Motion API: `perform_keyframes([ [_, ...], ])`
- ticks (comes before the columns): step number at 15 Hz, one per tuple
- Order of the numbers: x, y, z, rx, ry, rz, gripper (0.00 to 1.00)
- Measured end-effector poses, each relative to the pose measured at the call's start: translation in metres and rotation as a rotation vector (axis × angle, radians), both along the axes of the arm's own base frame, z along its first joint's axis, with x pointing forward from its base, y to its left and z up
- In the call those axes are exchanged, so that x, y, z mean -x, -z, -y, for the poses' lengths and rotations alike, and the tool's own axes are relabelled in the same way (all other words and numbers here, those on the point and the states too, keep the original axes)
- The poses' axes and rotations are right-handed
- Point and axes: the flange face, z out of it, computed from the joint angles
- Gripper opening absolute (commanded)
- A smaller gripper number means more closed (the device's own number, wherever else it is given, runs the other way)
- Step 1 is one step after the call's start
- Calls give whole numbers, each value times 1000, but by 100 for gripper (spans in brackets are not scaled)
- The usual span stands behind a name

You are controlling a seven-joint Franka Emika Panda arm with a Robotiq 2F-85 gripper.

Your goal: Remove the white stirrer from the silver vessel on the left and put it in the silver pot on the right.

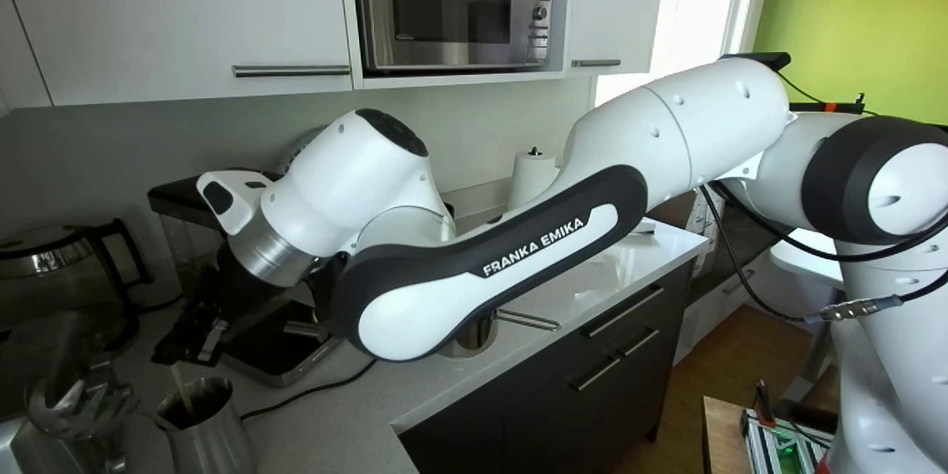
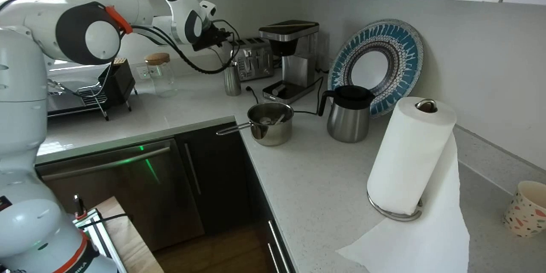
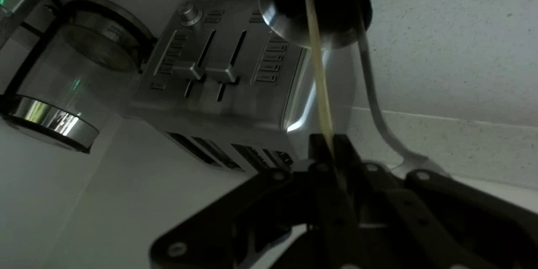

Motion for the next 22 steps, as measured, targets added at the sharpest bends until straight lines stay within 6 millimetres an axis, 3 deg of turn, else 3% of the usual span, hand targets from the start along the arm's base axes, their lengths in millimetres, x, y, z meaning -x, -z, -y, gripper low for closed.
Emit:
perform_keyframes([
  [6,15,-81,32,-213,0,3,2],
  [10,44,-137,43,-309,-75,-21,2],
  [13,68,-162,73,-258,-11,14,2],
  [16,90,-157,109,-171,98,27,2],
  [22,108,-100,180,60,309,37,2],
])
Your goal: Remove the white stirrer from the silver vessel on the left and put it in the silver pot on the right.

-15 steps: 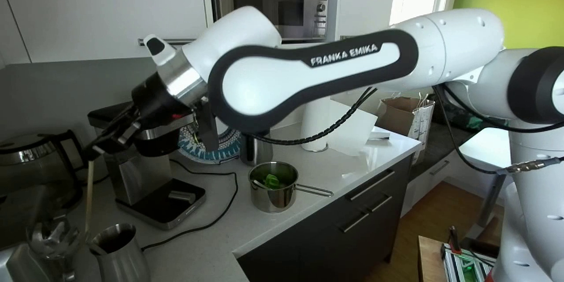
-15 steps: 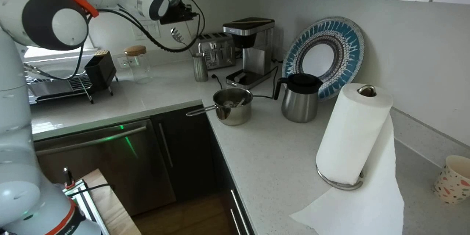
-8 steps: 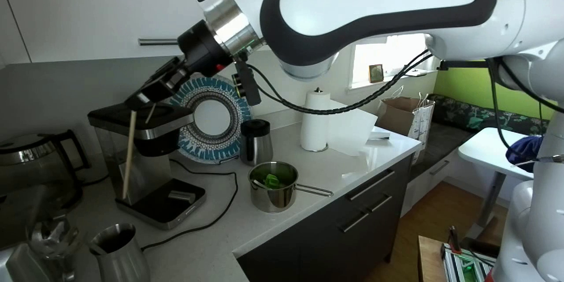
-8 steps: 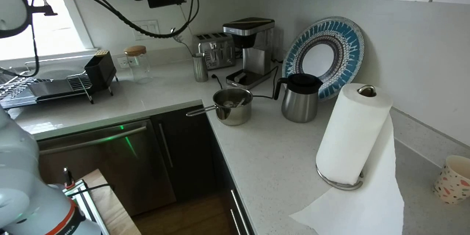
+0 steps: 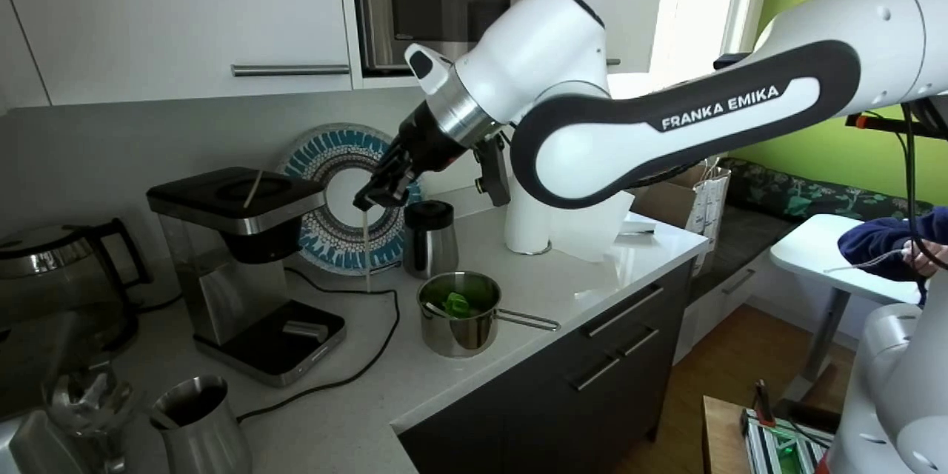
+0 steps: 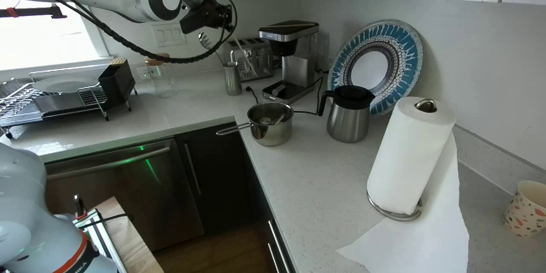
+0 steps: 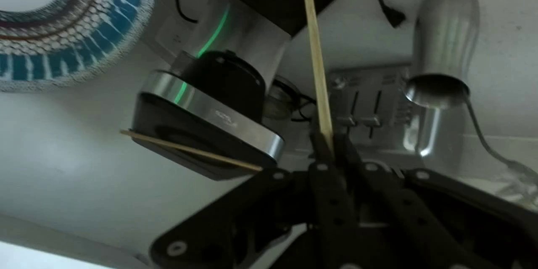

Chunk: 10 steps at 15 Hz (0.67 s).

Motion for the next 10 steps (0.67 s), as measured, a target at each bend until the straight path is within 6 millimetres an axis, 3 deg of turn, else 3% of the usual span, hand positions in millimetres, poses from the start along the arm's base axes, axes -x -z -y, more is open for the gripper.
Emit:
perform_keyframes([
  [5,5,30,40,206,175,-3,2],
  [10,14,66,40,409,376,-105,2],
])
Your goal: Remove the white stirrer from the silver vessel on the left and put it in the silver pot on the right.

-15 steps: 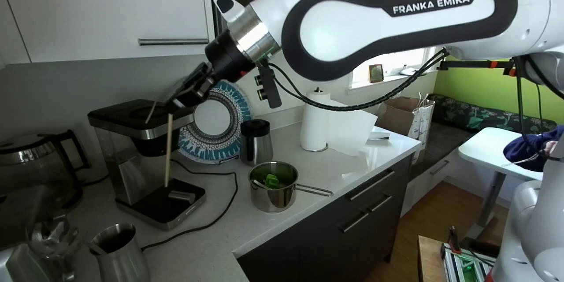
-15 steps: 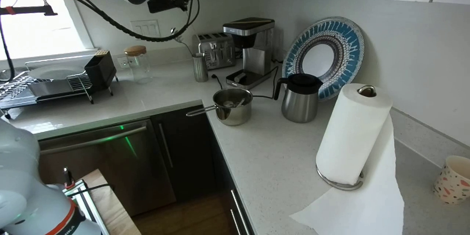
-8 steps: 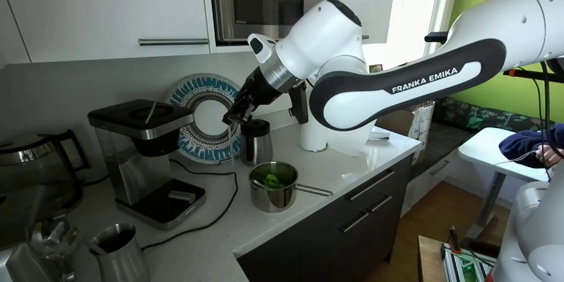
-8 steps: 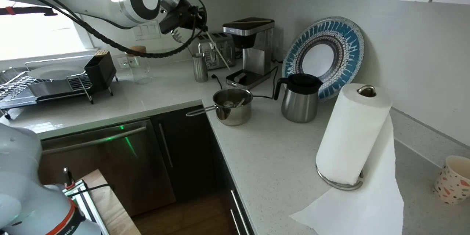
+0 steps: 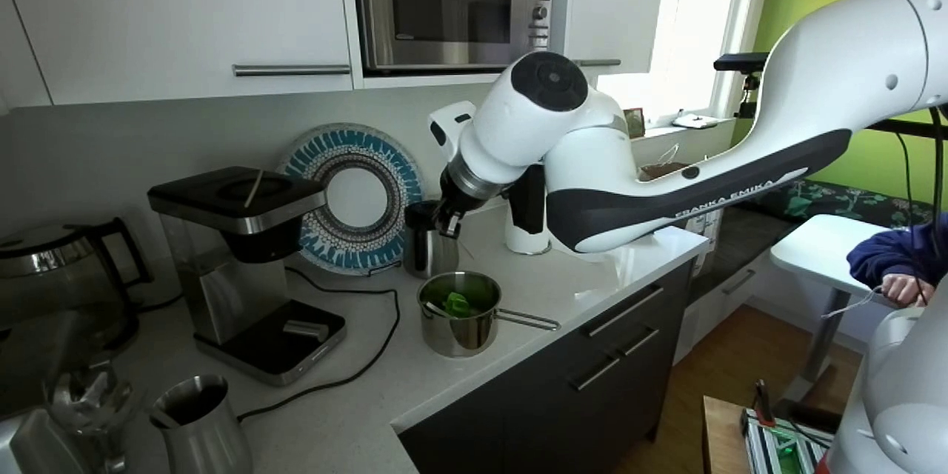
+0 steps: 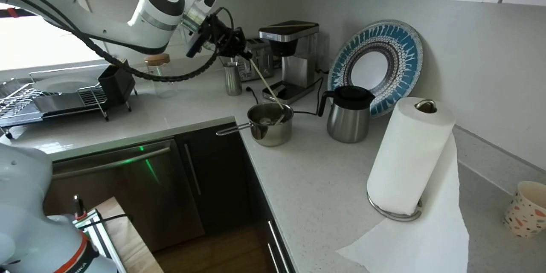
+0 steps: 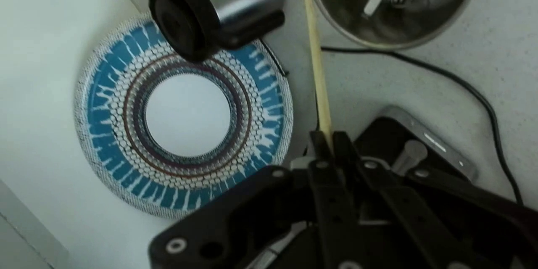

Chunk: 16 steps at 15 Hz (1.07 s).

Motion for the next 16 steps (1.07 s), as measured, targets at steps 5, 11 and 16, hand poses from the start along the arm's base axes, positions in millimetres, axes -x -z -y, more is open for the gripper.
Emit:
perform_keyframes([
  [5,10,52,-24,70,167,-171,2],
  [11,-3,56,-49,124,113,-120,2],
  [16,-13,42,-55,119,77,-90,2],
])
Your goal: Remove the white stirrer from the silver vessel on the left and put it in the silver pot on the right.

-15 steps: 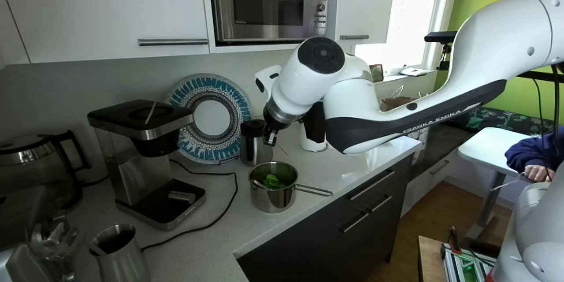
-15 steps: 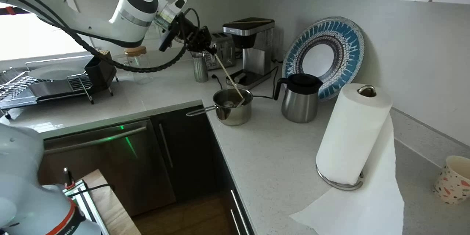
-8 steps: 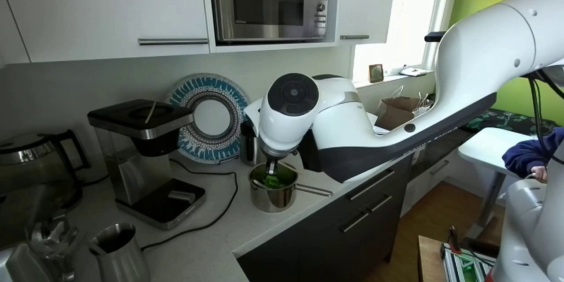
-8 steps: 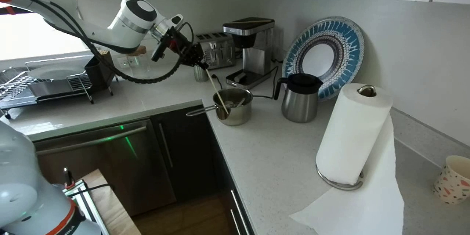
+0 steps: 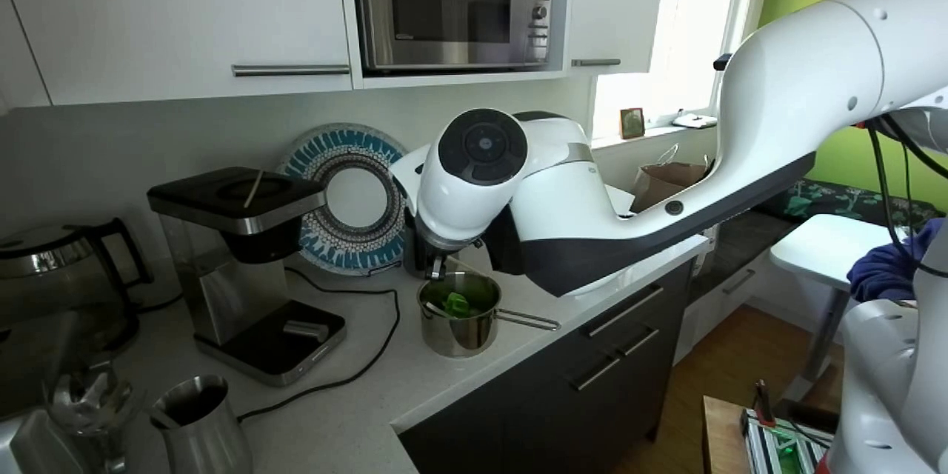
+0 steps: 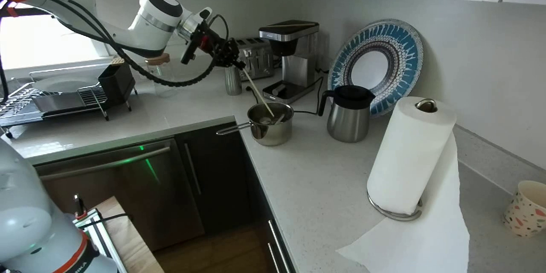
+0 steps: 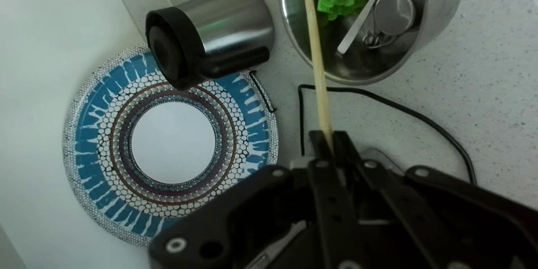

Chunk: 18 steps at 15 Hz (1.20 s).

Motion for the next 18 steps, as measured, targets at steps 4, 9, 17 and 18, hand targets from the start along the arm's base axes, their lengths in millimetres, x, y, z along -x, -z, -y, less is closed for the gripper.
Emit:
perform_keyframes([
  [4,-15,25,-7,-62,-86,1,2],
  [9,-35,63,15,-97,-86,-37,33],
  [17,-39,64,40,-185,8,2,85],
  [18,-38,48,35,-224,-3,43,94],
])
